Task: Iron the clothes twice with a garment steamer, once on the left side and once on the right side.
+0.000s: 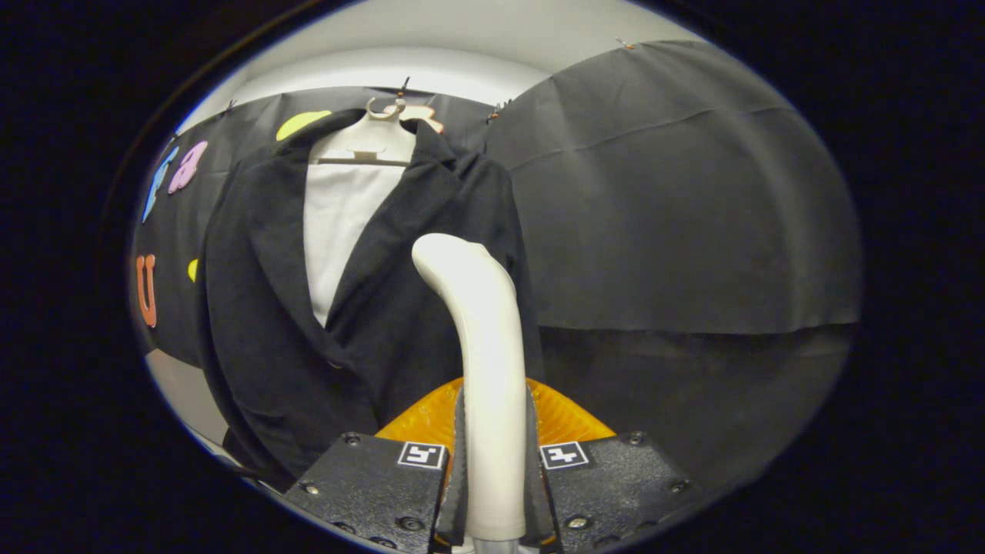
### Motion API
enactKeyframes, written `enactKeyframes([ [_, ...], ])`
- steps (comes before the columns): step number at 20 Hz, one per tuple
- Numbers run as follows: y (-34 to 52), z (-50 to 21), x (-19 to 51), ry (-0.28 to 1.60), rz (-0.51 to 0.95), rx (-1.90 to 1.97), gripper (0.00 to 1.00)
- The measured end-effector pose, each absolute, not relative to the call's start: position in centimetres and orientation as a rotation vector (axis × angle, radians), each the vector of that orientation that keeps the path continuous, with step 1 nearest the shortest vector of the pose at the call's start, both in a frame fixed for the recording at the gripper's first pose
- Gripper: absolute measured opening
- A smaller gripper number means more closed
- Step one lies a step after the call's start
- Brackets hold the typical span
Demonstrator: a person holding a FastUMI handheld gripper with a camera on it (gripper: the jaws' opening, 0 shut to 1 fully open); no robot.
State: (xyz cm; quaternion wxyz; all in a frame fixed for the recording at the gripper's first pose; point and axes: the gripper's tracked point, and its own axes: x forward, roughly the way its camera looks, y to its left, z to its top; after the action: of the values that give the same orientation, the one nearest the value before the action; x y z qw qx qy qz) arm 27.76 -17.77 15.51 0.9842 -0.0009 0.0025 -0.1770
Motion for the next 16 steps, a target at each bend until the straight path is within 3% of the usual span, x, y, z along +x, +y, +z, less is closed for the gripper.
enactKeyframes([
  [16, -17.0, 7.3, 25.5, 0.128, -0.39, -0.009, 0.32],
])
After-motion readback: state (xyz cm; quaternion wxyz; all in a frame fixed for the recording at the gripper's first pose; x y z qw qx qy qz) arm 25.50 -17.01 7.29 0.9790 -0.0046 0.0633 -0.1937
